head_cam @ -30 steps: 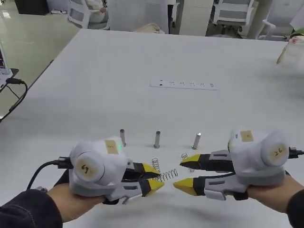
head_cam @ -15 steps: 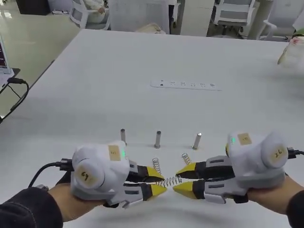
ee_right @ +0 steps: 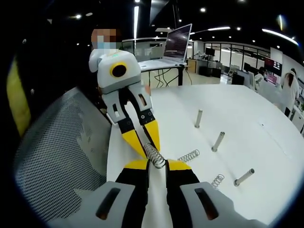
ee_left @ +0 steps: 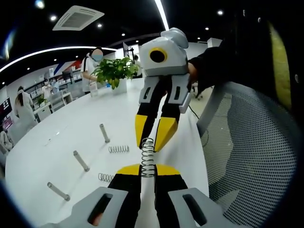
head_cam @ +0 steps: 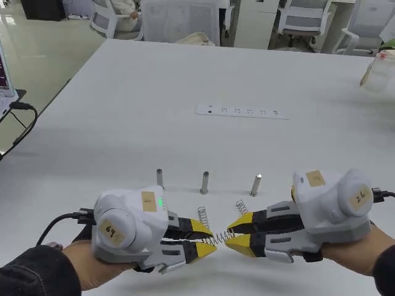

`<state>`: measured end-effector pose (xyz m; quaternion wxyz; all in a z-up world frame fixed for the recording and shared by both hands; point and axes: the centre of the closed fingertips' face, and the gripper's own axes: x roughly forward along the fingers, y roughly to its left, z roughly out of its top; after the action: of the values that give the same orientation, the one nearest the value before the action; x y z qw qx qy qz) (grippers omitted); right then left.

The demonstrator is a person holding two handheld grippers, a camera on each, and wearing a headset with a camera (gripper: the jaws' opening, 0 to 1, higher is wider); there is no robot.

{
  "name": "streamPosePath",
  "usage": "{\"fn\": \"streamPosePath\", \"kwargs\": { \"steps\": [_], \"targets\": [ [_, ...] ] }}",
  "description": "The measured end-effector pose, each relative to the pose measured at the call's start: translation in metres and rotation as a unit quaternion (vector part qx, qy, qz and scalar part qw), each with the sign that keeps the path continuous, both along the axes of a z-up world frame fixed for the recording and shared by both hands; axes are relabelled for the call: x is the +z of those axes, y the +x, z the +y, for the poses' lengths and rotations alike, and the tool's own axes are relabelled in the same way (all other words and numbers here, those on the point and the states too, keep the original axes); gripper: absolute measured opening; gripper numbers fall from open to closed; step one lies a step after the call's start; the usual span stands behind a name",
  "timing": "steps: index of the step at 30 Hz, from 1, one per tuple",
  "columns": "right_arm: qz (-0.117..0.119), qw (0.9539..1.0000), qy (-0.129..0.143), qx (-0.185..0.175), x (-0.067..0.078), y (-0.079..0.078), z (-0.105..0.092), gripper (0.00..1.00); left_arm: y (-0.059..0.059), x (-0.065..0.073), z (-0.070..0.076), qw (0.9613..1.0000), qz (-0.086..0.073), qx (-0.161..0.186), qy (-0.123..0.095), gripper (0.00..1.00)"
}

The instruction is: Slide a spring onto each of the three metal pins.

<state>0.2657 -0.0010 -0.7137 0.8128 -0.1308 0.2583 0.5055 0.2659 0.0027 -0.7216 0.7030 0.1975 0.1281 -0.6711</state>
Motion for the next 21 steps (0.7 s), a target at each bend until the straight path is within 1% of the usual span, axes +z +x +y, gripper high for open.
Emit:
{"fn": "streamPosePath", "kwargs": {
  "steps": [12,13,14,16,21],
  "targets": [
    [-0.003,0.9996,-0.021,0.021,0.007,0.0,0.008,0.1,0.002,-0.002,0.002,1.0,0.003,0.005,0.004,0.01],
    [-0.003,0.9995,-0.02,0.023,0.009,-0.001,0.009,0.1,0.002,-0.002,0.002,1.0,0.002,0.007,0.006,0.01],
    [0.001,0.9995,-0.013,0.028,0.013,-0.002,0.012,0.09,0.002,-0.003,0.003,1.0,-0.001,0.006,0.007,0.01],
    [-0.004,0.9993,-0.019,0.032,0.014,-0.001,0.015,0.08,0.002,-0.004,0.003,0.9999,0.003,0.008,0.006,0.01],
    [-0.006,0.9989,-0.024,0.041,0.016,0.001,0.02,0.08,0.002,-0.004,0.003,0.9999,0.001,0.008,0.007,0.01]
  ]
}}
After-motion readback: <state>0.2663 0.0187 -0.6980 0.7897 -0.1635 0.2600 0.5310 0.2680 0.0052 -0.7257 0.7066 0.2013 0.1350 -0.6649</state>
